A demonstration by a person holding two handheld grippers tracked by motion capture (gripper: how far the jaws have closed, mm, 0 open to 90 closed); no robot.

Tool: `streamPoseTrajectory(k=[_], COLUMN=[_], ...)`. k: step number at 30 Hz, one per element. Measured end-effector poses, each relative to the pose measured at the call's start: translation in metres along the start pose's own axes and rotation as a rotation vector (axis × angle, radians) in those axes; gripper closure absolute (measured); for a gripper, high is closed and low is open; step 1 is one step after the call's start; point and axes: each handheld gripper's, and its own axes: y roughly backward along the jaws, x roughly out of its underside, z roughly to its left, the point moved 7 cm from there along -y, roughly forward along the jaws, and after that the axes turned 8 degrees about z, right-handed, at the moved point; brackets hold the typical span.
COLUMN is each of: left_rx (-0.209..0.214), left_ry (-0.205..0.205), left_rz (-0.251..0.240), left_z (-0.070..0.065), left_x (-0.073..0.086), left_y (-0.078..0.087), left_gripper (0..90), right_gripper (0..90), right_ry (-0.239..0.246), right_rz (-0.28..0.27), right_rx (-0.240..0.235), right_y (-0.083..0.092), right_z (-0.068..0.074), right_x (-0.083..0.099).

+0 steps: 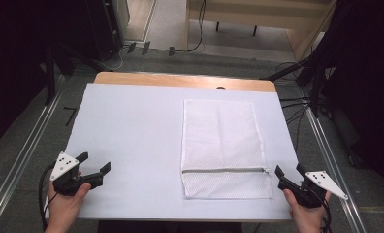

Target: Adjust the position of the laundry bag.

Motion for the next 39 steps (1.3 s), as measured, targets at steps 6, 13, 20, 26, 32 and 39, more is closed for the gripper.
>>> streamPoseTrajectory(k=[6,13,20,26,32,39], left_rx=[0.009,0.067,0.138,0.151,0.193,0.227], left_ry=[-0.038,-0.088,-0.14,-0.12,-0.122,-0.112], left_rz=[0.041,0.058,0.107,0.122,0.166,0.222], left_z=[-0.014,-0.046,-0.084,-0.104,-0.135,-0.157], left_x=[0.001,-0.015,-0.035,-0.049,-0.063,-0.07], left_y=[-0.009,-0.023,-0.051,-0.071,-0.107,-0.141], left_gripper=[14.2,15.7,24.7,38.5,45.1,49.9], right_gripper=[24.0,26.1,27.2,28.6,28.9,29.0], right_ry=[0.005,0.01,0.009,0.009,0.016,0.028], right_rz=[0.006,0.019,0.013,0.018,0.017,0.02], right_rx=[-0.014,-0.039,-0.036,-0.038,-0.045,-0.052], right_y=[-0.002,-0.004,-0.003,-0.003,-0.004,-0.005], right_z=[0.004,0.009,0.014,0.013,0.015,0.018], right_x=[-0.001,0.0,-0.005,-0.004,-0.004,-0.004])
